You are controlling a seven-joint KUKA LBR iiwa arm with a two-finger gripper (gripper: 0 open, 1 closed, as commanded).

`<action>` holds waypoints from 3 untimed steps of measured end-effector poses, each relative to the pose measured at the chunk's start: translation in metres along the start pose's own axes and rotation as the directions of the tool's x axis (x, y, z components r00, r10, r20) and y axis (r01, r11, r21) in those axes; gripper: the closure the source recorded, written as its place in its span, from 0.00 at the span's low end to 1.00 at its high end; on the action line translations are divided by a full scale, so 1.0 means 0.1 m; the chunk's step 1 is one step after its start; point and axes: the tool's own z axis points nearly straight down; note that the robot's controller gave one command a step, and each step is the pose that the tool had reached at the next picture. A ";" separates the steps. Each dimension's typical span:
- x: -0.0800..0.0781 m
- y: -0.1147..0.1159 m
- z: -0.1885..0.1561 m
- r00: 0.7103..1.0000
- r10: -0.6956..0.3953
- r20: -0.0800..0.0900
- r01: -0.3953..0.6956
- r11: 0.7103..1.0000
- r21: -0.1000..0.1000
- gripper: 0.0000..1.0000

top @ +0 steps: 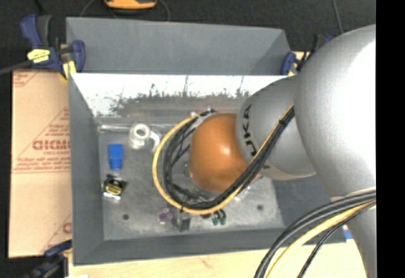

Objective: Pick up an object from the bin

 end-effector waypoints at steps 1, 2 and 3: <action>-0.10 0.06 0.00 0.991 0.137 0.001 -0.137 0.991 0.000 1.00; -0.26 0.03 -0.90 0.990 0.144 0.007 -0.144 0.990 -0.001 1.00; -0.35 -0.03 -1.70 0.990 0.142 0.008 -0.142 0.990 0.000 1.00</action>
Offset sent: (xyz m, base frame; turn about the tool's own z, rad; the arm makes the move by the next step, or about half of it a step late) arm 0.0069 0.0083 -0.0005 0.1393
